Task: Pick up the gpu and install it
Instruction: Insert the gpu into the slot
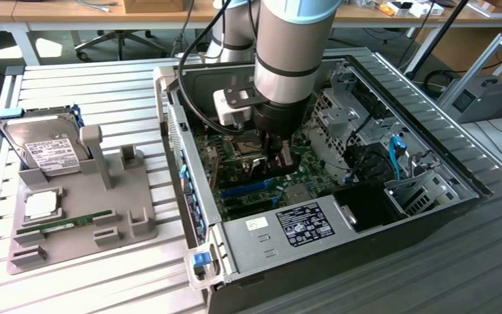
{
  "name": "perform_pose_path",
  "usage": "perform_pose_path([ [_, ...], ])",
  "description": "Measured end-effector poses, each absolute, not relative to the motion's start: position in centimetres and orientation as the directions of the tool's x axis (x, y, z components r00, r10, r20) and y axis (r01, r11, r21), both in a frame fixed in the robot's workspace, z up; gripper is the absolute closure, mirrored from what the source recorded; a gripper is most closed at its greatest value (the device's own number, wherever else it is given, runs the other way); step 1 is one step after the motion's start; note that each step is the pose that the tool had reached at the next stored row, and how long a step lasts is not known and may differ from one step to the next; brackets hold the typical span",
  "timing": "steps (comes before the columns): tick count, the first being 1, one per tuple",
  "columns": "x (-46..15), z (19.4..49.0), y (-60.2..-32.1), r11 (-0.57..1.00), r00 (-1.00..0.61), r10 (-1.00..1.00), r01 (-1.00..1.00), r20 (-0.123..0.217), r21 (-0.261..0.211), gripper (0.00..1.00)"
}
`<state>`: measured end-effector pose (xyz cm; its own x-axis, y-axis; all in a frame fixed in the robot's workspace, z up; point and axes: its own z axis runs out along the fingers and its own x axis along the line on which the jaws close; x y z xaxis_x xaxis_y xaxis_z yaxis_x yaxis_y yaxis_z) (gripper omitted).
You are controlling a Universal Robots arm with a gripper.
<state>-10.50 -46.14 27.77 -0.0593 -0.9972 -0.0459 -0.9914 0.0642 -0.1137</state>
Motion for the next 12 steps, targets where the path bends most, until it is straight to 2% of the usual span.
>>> perform_pose_path([
  [12, -10.62, 27.77, -46.21, 0.045, -0.040, -0.998, -0.992, -0.047, -0.114, 0.73],
])
